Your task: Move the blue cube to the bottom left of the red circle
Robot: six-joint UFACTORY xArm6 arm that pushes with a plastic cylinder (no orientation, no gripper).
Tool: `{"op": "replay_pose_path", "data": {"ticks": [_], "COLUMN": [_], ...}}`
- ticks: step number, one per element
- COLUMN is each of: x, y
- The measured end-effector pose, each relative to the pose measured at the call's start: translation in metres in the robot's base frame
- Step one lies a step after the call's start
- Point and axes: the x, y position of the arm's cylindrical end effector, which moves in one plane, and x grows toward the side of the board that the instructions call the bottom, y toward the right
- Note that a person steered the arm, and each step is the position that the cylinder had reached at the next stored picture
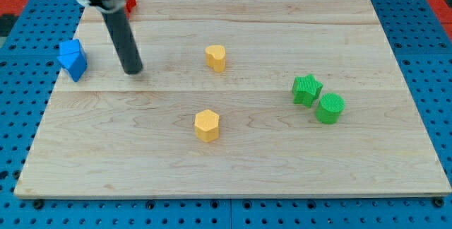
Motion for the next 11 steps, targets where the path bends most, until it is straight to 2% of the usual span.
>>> {"op": "replay_pose_path", "data": {"ticks": [1, 2, 3, 4, 5, 6, 7, 8, 9, 10, 11], "x": [0.048, 0.027, -0.018, 0.015, 0.022, 0.007, -0.036, -0.077, -0.093, -0.074, -0.057], "y": [-0.071, -0.093, -0.099, -0.054, -0.117, -0.160, -0.125, -0.117, -0.096, -0.089, -0.140]}}
